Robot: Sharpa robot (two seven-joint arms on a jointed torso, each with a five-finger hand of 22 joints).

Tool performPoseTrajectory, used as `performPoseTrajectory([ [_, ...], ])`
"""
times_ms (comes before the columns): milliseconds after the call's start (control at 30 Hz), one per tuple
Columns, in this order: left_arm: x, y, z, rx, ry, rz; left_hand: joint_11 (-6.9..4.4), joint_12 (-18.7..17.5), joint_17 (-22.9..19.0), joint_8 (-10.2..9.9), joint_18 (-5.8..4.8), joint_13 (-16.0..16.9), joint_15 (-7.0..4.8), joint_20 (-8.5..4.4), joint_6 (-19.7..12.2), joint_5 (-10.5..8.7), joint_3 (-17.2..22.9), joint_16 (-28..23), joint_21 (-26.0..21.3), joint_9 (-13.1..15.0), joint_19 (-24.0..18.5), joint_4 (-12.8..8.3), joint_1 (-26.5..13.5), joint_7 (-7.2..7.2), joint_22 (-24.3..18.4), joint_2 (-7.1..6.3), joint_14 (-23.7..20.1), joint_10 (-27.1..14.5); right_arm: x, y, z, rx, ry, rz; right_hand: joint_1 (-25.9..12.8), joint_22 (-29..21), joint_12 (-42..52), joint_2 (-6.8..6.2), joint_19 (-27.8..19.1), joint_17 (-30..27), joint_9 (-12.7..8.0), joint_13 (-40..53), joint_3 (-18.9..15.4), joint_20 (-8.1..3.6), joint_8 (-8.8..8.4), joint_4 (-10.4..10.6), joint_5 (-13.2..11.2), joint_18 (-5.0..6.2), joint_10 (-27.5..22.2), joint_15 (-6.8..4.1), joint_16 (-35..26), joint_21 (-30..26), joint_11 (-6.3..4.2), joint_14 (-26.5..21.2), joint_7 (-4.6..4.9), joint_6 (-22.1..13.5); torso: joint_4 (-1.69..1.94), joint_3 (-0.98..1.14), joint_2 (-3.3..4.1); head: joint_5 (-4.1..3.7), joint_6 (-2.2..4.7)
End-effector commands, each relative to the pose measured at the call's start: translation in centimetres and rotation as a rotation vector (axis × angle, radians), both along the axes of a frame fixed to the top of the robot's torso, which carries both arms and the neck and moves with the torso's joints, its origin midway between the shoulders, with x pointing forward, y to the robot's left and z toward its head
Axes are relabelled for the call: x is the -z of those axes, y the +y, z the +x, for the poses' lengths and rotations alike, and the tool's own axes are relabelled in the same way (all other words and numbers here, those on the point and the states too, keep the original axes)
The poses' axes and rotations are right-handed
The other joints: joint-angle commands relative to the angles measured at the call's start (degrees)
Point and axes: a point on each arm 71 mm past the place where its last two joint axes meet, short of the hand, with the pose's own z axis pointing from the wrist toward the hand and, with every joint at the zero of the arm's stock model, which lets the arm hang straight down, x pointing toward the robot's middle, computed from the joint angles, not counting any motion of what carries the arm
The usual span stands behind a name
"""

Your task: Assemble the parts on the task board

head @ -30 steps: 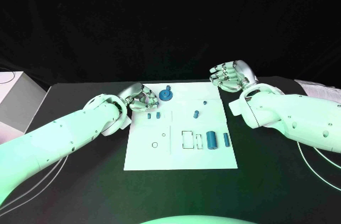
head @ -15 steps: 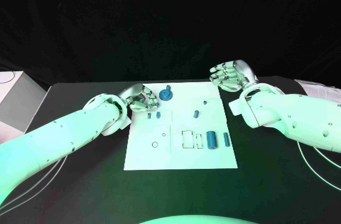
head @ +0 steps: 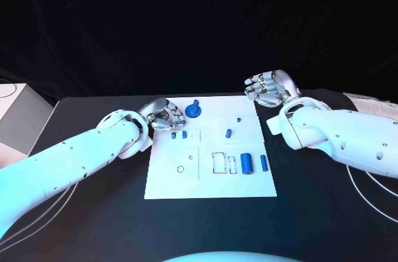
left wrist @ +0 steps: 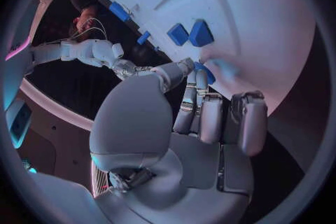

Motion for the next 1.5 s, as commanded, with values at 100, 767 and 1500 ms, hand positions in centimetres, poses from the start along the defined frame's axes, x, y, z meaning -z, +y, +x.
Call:
performPoseTrajectory([
  [100, 0.02, -0.23, -0.04, 0.005, 0.007, 0.004, -0.39, 0.41, 0.27, 0.19, -0.55, 0.13, -0.06, -0.33, -0.29, 0.19, 0.24, -0.20, 0.21, 0.13, 3.42, 0.14, -0.38, -0.04, 11.67, -0.19, 0.61, 0.10, -0.05, 0.16, -0.06, -0.018, -0.008, -0.003, -0.47, -0.05, -0.23, -0.15, 0.34, -0.05, 0.02, -0.08, -0.03, -0.03, 0.07, -0.38, -0.26, 0.17, -0.03, -0.05, -0.21, 0.14, -0.37, 0.29, 0.00, 0.32, -0.01, -0.02, 0.00, 0.02, -0.04],
  [767, 0.45, -0.27, 0.14, -0.006, 0.035, 0.046, -0.47, 0.60, 1.51, 0.37, -0.63, 0.31, -0.13, -0.41, -0.07, 0.19, 0.12, -0.15, 0.39, 0.28, 3.64, 0.22, -0.47, -0.07, 11.89, -0.14, 1.33, 0.25, -0.06, 0.12, -0.07, -0.017, -0.009, -0.004, -0.47, -0.05, -0.23, -0.15, 0.34, -0.05, 0.02, -0.08, -0.03, -0.03, 0.07, -0.38, -0.26, 0.17, -0.03, -0.05, -0.21, 0.14, -0.37, 0.29, 0.00, 0.32, 0.00, 0.00, 0.02, -0.05, -0.07],
  [1500, 0.34, -0.03, 0.13, -0.023, 0.033, 0.028, -0.55, 0.74, 1.60, 0.41, -0.62, 0.41, -0.19, -0.46, -0.05, 0.20, 0.14, -0.15, 0.36, 0.33, 3.62, 0.19, -0.40, -0.03, 11.84, -0.06, 1.44, 0.38, -0.06, 0.13, -0.06, -0.017, -0.010, -0.004, -0.47, -0.05, -0.23, -0.15, 0.34, -0.05, 0.02, -0.08, -0.03, -0.03, 0.07, -0.38, -0.26, 0.17, -0.03, -0.05, -0.21, 0.14, -0.37, 0.29, 0.00, 0.32, 0.02, -0.01, 0.01, 0.05, -0.09],
])
